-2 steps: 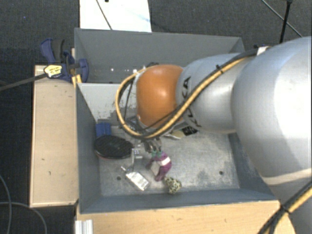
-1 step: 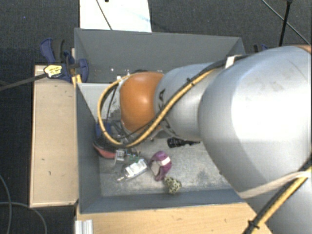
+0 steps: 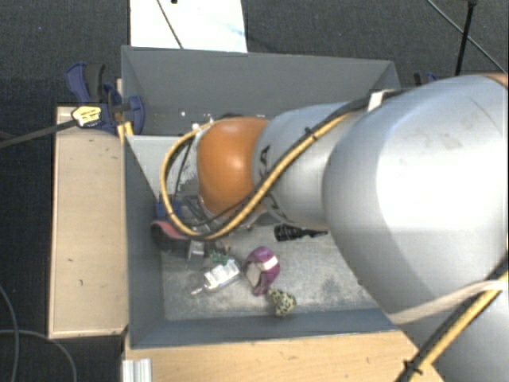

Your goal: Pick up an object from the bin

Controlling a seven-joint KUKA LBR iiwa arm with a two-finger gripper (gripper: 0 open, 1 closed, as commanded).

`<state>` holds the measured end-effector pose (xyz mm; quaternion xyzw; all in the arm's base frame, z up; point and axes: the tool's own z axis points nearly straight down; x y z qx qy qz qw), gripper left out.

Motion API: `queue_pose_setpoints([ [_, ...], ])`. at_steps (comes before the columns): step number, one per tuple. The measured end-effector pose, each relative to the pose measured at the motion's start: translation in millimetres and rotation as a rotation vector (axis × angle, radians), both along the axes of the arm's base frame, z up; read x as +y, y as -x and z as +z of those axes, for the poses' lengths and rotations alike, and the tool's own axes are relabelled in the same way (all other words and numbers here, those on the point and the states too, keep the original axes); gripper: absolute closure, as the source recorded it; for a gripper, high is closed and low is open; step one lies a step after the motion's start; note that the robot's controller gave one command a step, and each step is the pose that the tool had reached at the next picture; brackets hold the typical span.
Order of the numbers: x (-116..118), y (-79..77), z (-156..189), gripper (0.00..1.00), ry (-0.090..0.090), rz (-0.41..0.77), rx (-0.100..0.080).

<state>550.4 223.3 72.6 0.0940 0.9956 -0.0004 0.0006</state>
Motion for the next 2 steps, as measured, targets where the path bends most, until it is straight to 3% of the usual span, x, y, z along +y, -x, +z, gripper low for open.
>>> queue_pose_setpoints([
  [1, -1, 1.0, 121, 1.0, -0.004, -0.003, -0.007],
  [2, -30, 1.5, 194, 1.0, -0.003, -0.053, -0.008],
])
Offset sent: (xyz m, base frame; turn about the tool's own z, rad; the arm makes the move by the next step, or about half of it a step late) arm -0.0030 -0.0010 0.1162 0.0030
